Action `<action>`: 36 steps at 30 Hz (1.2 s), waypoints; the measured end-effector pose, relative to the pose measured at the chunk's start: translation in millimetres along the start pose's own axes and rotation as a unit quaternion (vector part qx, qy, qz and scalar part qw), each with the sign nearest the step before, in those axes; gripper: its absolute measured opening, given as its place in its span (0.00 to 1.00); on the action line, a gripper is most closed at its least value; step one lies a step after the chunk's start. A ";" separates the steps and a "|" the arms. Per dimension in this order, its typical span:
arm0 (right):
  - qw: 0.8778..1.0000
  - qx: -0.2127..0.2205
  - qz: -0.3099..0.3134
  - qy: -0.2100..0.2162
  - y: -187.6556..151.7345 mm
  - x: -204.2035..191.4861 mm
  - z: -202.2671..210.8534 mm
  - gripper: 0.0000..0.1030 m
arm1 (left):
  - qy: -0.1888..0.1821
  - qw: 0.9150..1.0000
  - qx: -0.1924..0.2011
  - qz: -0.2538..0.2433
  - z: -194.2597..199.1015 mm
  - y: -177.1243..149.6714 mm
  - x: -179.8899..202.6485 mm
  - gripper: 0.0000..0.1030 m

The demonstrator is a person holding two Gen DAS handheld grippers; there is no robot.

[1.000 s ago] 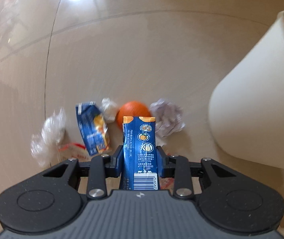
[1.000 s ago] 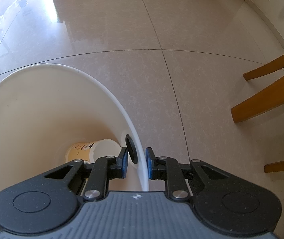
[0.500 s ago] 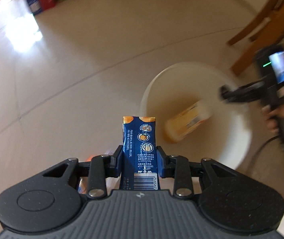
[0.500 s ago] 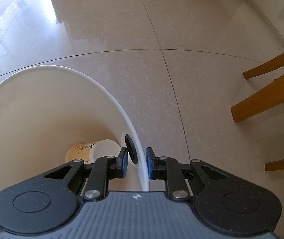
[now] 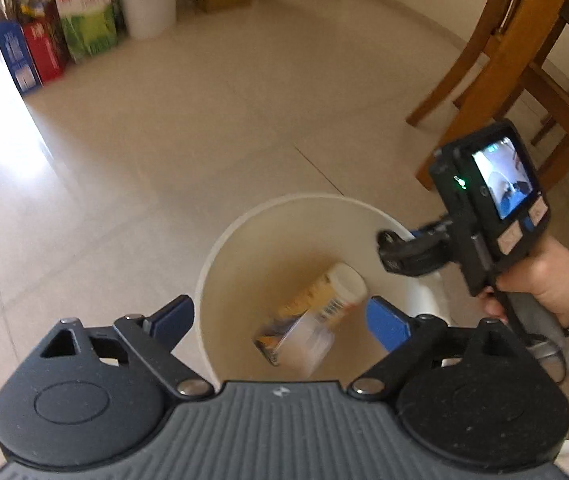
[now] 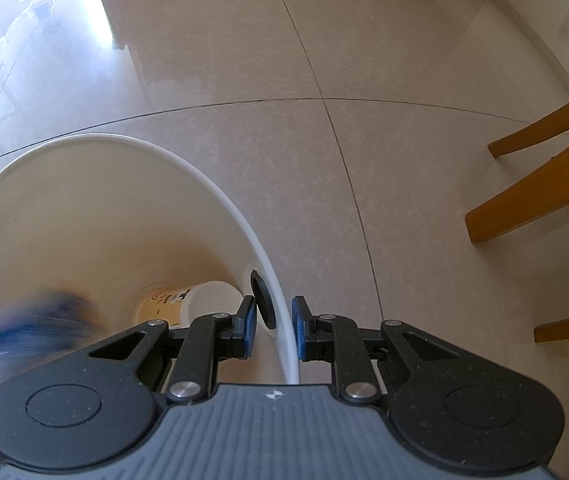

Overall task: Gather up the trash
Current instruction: 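Carry the blue carton over the wastebasket and open the left gripper, then lower the left gripper to the small white cup and grasp it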

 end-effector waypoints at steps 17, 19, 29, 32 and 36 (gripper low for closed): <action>1.000 0.000 -0.001 0.003 0.3 1.8 1.1 0.22 | 0.025 1.000 -0.002 0.018 -13.4 -33.8 -28.7 0.93; 1.000 0.000 0.000 0.003 0.2 1.7 1.1 0.22 | 0.028 0.999 0.003 0.017 -14.9 -40.7 -30.2 0.93; 1.000 0.001 -0.001 0.007 -0.4 3.3 1.1 0.21 | 0.048 0.994 -0.018 0.098 -42.6 -97.7 -59.5 0.93; 1.000 0.001 -0.002 0.008 -0.3 4.2 1.2 0.21 | 0.072 0.993 -0.019 0.093 -57.0 -116.3 -63.8 0.93; 1.000 0.001 -0.001 0.007 -0.1 3.9 1.1 0.21 | 0.076 0.995 -0.027 0.066 -81.1 -138.3 -64.6 0.93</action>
Point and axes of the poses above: each gripper's, at about its wrist camera, not at the fingertips, and z roughly against the way its jaws point, x to its right, y to its top, the point moved 3 cm from there along -z, roughly the way its jaws point, and after that the axes turned 14 degrees about y, right-handed, at the moved point
